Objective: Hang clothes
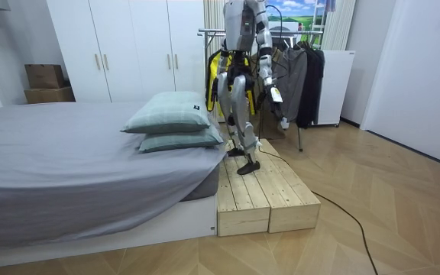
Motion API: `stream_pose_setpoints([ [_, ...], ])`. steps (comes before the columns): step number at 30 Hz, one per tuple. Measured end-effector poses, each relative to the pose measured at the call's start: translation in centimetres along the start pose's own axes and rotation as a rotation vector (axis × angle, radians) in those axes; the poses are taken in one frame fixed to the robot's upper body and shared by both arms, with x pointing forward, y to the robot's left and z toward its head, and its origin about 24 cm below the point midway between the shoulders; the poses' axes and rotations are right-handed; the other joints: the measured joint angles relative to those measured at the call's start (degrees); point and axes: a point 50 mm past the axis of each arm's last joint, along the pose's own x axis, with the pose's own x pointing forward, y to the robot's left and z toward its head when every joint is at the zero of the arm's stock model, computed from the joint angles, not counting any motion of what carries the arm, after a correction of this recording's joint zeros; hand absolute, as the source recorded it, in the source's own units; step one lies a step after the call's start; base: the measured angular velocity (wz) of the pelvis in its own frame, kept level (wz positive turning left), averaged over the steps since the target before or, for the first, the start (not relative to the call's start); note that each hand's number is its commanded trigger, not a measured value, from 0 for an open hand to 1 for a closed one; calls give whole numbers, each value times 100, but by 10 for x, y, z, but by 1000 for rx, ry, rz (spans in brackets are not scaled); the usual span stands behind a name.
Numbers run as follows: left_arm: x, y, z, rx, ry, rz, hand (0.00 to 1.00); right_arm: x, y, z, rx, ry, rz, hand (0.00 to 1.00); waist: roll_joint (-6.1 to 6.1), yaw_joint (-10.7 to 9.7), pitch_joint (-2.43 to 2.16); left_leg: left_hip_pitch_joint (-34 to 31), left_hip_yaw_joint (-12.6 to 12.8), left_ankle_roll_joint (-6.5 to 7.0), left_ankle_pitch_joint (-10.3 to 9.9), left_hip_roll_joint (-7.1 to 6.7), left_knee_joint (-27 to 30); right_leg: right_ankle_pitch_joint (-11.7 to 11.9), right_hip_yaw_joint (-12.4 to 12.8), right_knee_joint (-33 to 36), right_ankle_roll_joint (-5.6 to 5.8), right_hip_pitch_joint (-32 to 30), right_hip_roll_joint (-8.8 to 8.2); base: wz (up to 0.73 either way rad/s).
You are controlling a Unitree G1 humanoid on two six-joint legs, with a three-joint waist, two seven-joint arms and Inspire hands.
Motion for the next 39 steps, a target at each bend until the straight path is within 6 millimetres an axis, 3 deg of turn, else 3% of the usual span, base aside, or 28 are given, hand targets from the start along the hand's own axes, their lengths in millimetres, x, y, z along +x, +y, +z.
stream_pose_setpoints([
  [4,-2,-9,-4,18,36,-90,0,0,0,1,-16,12,16,0,-32,-10,-23,-116,-102,-26,77,-3,3,-34,-43,29,-36,-85,8,11],
  [6,-2,-15,-2,53,33,-131,0,0,0,5,-14,4,32,0,-54,-114,-21,-211,-201,-35,113,-9,43,-34,-97,55,-38,-116,11,28],
  [14,-4,-34,19,215,-40,-228,0,0,6,8,-7,8,105,0,-93,-165,-19,-275,-266,-51,124,-7,141,-57,-86,101,-75,-120,21,5],
  [20,-7,-50,45,340,-146,-267,0,-1,13,0,-36,35,133,0,-187,-302,18,-259,-228,-51,124,-1,142,-56,-66,106,-76,-138,25,-4],
  [23,-8,-54,53,378,-178,-275,0,-1,17,-1,-36,44,149,0,-178,-361,15,-279,-135,-51,124,24,128,-44,42,111,-95,-241,37,-14],
  [27,-9,-56,55,434,-198,-282,0,-2,24,-6,-48,58,166,0,-125,-494,-3,-243,-99,-57,129,30,87,-39,72,113,-102,-221,45,-8],
  [29,-10,-58,54,460,-203,-290,0,-3,26,-11,-43,76,172,0,-121,-534,11,-194,-58,-60,131,32,25,-39,110,111,-101,-220,46,-9],
  [39,-10,-60,54,523,-210,-304,0,-3,28,-7,-78,78,176,0,-85,-601,8,-90,117,-91,166,69,-154,-40,327,102,-102,-285,85,-10],
])
